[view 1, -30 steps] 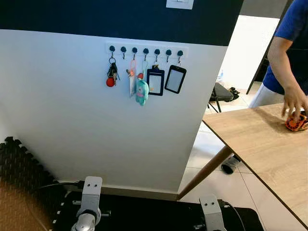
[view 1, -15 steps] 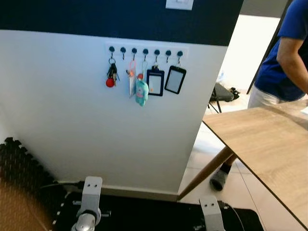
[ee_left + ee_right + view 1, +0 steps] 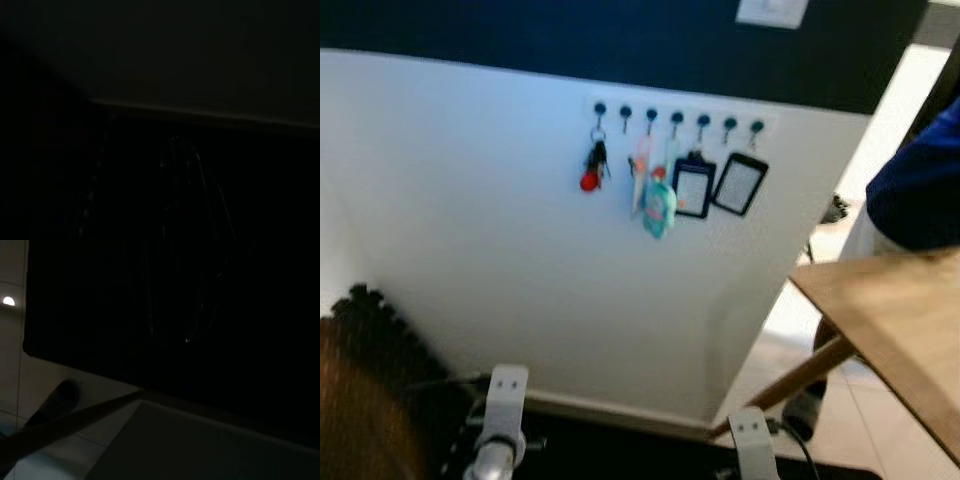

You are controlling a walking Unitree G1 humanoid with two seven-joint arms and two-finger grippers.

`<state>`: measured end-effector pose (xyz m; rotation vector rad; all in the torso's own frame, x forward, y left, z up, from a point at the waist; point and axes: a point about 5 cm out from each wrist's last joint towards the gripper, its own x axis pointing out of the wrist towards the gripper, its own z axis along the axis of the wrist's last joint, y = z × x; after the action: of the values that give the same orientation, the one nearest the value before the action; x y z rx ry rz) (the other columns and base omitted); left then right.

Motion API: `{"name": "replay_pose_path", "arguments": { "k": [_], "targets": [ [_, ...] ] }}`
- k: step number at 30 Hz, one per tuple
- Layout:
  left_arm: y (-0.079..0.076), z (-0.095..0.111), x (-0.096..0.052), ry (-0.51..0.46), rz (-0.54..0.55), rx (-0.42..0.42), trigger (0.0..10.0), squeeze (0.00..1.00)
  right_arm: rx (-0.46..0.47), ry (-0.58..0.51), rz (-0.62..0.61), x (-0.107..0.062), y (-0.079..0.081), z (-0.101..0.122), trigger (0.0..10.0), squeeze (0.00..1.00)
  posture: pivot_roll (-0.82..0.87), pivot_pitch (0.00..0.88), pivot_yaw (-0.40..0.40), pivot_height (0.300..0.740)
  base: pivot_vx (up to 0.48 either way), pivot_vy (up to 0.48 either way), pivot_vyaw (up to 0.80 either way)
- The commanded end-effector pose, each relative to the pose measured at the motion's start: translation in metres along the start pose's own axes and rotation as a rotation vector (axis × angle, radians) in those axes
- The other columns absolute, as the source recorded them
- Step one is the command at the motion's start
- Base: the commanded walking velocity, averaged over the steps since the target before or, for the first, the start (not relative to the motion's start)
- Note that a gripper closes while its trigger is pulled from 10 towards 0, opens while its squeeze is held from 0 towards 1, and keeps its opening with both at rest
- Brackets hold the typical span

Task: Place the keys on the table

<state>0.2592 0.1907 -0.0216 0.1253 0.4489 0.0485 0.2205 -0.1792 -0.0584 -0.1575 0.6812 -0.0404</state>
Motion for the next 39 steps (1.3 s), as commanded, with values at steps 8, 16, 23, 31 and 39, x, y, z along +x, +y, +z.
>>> {"name": "replay_pose_path", "arguments": {
  "k": [8, 16, 23, 31, 39],
  "targets": [
    [-0.0047, -0.0018, -0.0007, 0.007, -0.012, -0.002, 10.0, 0.00, 0.009, 0.008, -0.016, -0.0007, -0.0054, -0.0026, 10.0, 0.00, 0.08, 0.000, -0.051, 0.740, 0.287, 0.000, 0.00],
    [-0.0043, -0.0002, -0.0008, -0.010, -0.007, 0.003, 10.0, 0.00, 0.007, 0.007, -0.015, -0.0010, -0.0053, -0.0031, 10.0, 0.00, 0.08, 0.000, -0.047, 0.740, 0.070, 0.000, 0.00],
    [-0.0036, 0.0000, -0.0009, -0.014, -0.010, 0.008, 10.0, 0.00, 0.010, 0.004, -0.016, -0.0015, -0.0048, -0.0038, 10.0, 0.00, 0.08, 0.000, -0.048, 0.740, 0.000, 0.000, 0.00],
    [-0.0031, -0.0015, -0.0013, -0.005, -0.022, 0.018, 10.0, 0.00, 0.019, 0.000, -0.019, -0.0017, -0.0043, -0.0039, 10.0, 0.00, 0.08, 0.000, -0.041, 0.740, 0.000, 0.000, 0.00],
    [-0.0075, 0.0054, 0.0024, -0.018, -0.026, 0.009, 10.0, 0.00, 0.004, -0.005, -0.018, -0.0008, -0.0081, -0.0016, 10.0, 0.00, 0.07, 0.000, -0.056, 0.740, 0.000, 0.406, 0.00]
  ]
}}
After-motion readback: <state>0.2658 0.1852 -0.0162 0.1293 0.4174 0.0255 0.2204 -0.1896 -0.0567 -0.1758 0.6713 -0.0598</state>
